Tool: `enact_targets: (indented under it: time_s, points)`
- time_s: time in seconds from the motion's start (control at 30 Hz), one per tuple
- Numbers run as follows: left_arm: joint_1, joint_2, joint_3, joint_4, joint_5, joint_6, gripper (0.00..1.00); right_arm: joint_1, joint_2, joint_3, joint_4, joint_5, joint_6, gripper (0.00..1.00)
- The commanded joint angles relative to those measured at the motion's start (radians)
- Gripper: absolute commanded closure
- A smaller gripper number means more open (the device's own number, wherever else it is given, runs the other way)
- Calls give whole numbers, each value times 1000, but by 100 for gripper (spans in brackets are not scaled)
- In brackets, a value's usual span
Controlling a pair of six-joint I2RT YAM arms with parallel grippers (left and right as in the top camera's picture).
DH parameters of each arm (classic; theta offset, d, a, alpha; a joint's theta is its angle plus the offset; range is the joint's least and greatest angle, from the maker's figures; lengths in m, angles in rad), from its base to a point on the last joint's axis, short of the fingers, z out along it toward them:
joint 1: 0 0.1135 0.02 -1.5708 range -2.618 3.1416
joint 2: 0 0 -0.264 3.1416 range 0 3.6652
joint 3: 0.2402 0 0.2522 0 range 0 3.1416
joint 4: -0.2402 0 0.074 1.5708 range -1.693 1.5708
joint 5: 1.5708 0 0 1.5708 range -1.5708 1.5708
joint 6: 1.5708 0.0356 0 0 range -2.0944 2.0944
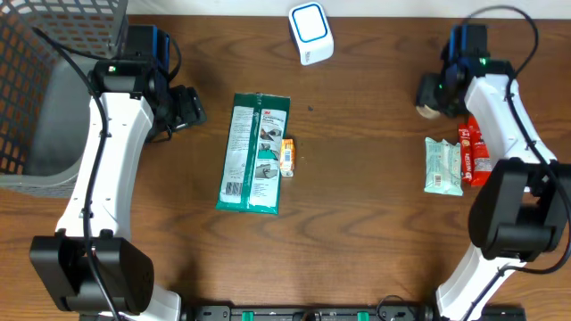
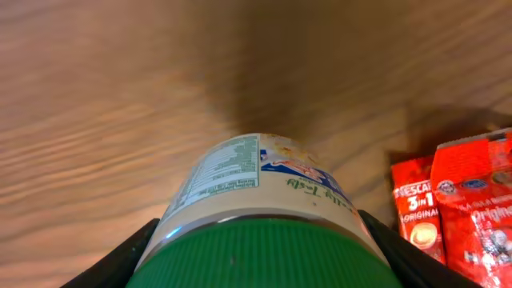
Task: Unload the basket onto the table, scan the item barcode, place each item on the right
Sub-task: 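Carry the green-lidded jar right and lower it near the red packs, then open the right gripper to release the jar and lift away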
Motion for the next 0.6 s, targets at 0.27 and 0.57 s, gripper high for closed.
enact_targets:
  time_s: [0.27,0.57]
  points:
    - [4,-14,4,-4,-13,5,15,-94,-7,-166,131,9,12,99]
    - [4,-14,4,-4,-13,6,15,-98,-7,-228,214,9,11,49]
